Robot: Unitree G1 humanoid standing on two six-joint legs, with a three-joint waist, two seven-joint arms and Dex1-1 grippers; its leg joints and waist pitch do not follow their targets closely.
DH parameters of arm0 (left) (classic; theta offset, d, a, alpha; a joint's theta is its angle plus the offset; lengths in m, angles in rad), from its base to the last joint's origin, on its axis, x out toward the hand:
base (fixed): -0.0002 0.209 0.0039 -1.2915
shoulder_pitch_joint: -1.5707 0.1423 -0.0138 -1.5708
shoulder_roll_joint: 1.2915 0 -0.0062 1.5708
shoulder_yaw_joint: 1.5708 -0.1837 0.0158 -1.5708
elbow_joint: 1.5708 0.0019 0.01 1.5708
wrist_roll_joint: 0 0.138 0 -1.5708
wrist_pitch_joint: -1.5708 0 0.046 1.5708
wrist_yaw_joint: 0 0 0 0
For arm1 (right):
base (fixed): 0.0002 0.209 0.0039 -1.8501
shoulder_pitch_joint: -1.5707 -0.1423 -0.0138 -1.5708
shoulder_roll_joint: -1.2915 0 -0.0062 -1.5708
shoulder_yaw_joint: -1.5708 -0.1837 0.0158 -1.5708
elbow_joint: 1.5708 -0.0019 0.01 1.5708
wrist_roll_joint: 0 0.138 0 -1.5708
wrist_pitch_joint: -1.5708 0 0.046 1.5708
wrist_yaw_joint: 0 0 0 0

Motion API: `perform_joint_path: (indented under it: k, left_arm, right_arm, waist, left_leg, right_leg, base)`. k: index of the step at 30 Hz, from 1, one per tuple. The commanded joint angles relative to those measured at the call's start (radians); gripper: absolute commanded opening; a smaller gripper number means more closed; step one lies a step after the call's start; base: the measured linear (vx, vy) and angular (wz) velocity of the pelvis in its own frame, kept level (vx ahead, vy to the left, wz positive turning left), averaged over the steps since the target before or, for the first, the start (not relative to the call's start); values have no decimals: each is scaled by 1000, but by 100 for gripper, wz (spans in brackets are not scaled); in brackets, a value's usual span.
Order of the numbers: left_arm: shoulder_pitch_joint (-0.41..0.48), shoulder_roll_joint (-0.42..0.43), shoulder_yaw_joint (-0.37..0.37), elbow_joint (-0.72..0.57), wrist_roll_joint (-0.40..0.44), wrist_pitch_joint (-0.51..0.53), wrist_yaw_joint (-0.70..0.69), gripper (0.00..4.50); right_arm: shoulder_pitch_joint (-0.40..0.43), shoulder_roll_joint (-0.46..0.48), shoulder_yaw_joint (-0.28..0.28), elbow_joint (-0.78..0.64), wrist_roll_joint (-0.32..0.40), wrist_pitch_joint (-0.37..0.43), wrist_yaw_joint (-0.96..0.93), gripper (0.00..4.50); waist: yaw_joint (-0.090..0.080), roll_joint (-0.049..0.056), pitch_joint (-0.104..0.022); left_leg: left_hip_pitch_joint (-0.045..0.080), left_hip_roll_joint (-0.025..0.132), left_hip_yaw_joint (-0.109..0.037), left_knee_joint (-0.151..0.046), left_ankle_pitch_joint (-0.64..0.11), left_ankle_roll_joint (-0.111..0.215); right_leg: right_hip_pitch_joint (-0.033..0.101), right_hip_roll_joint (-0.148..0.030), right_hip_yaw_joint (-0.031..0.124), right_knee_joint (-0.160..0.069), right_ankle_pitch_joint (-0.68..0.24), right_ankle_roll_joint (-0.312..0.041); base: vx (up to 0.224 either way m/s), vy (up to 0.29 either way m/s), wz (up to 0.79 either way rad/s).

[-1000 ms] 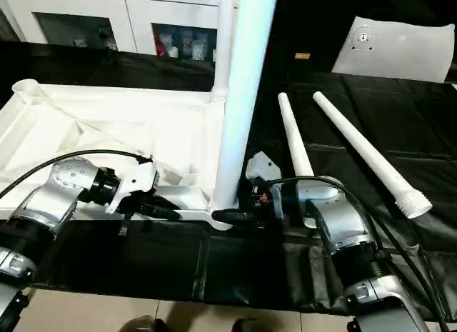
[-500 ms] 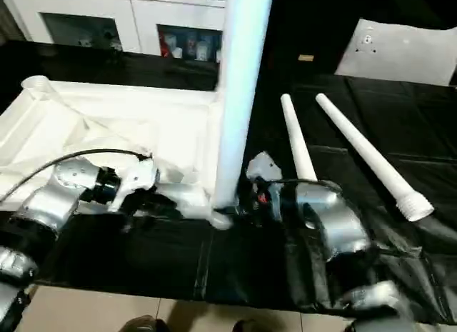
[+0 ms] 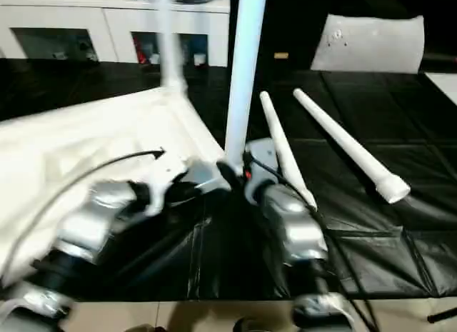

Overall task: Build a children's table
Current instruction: Rotate leg to tighten

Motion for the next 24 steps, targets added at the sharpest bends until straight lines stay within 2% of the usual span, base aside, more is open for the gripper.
perform_joint_path:
  k: [1, 2, 4, 6, 8, 10, 12, 13, 15, 18, 20, 22, 24]
  left_arm:
    - [-16, -86, -25, -13, -28, 3, 87, 0]
    - [-15, -87, -28, -24, -22, 19, 91, 0]
    - [-19, -80, -26, -24, -22, 26, 83, 0]
    - [-23, -57, -30, -19, -21, 25, 62, 0]
    - [-22, -6, -29, -7, -26, 4, 11, 0]
    - [-18, 28, -27, 4, -32, -37, -30, 0]
    - [-11, 76, -19, 22, -50, -90, -100, 0]
    - [-7, 113, -28, 38, -57, -162, -159, 0]
    - [-7, 142, -30, 54, -64, -194, -203, 0]
    - [-10, 173, -33, 79, -78, -243, -264, 0]
    - [-20, 212, -49, 120, -89, -316, -336, 0]
    - [-28, 230, -55, 144, -101, -350, -375, 0]
    - [-50, 262, -66, 188, -129, -407, -483, 0]
  right_arm:
    - [24, 109, 115, 33, 22, 28, 49, 268]
    - [28, 116, 110, 25, 23, 25, 39, 302]
    - [32, 115, 104, 16, 24, 22, 34, 337]
    - [41, 101, 98, 2, 29, 14, 41, 340]
    - [54, 52, 85, -22, 36, -13, 78, 373]
    - [56, 20, 61, -29, 38, -26, 88, 388]
    - [54, -35, 23, -41, 59, -40, 141, 406]
    - [55, -78, 10, -56, 76, -46, 195, 418]
    - [57, -121, 7, -70, 90, -48, 259, 432]
    - [58, -170, 8, -82, 105, -50, 337, 446]
    - [53, -234, 24, -85, 111, -65, 442, 446]
    - [48, -268, 38, -84, 115, -71, 498, 446]
    - [35, -338, 88, -83, 124, -84, 635, 446]
  waist:
    - [2, -13, -32]
    - [2, -14, -35]
    - [4, -11, -40]
    - [3, -8, -42]
    - [5, -8, -47]
    - [5, -9, -47]
    - [7, -10, -48]
    - [7, -10, -47]
    - [8, -12, -47]
    - [10, -8, -50]
    - [11, -7, -50]
    - [13, -7, -48]
    - [17, -8, -49]
  left_leg:
    - [-3, 43, -21, -77, -281, 43]
    - [-4, 43, -20, -77, -267, 47]
    - [-8, 45, -17, -77, -218, 56]
    - [-12, 45, -15, -76, -196, 63]
    - [-9, 45, -13, -72, -164, 73]
    - [-14, 44, -11, -70, -131, 92]
    - [-14, 43, -11, -70, -122, 99]
    - [-14, 43, -10, -69, -119, 104]
    - [-15, 43, -11, -70, -124, 107]
    - [-12, 47, -10, -66, -88, 115]
    - [-11, 47, -9, -64, -81, 126]
    - [-9, 46, -7, -63, -92, 136]
    - [-5, 47, -7, -62, -99, 135]
  right_leg:
    - [19, -76, 45, -105, -547, -96]
    - [22, -75, 46, -103, -512, -97]
    - [27, -70, 46, -91, -384, -126]
    - [32, -69, 46, -84, -311, -150]
    - [36, -71, 46, -79, -250, -172]
    - [43, -72, 45, -75, -201, -191]
    - [45, -73, 43, -75, -202, -195]
    - [46, -73, 43, -74, -202, -197]
    - [49, -74, 43, -76, -231, -190]
    - [50, -73, 42, -66, -163, -216]
    - [49, -71, 42, -62, -115, -233]
    - [49, -72, 42, -62, -111, -246]
    - [50, -72, 41, -61, -122, -252]
  base:
    - [0, 0, 0]
    - [0, 0, 0]
    - [0, 0, 0]
    - [0, 0, 0]
    - [0, 0, 0]
    - [0, 0, 0]
    - [0, 0, 0]
    - [0, 0, 0]
    - [0, 0, 0]
    - [0, 0, 0]
    - [0, 0, 0]
    - [0, 0, 0]
    - [0, 0, 0]
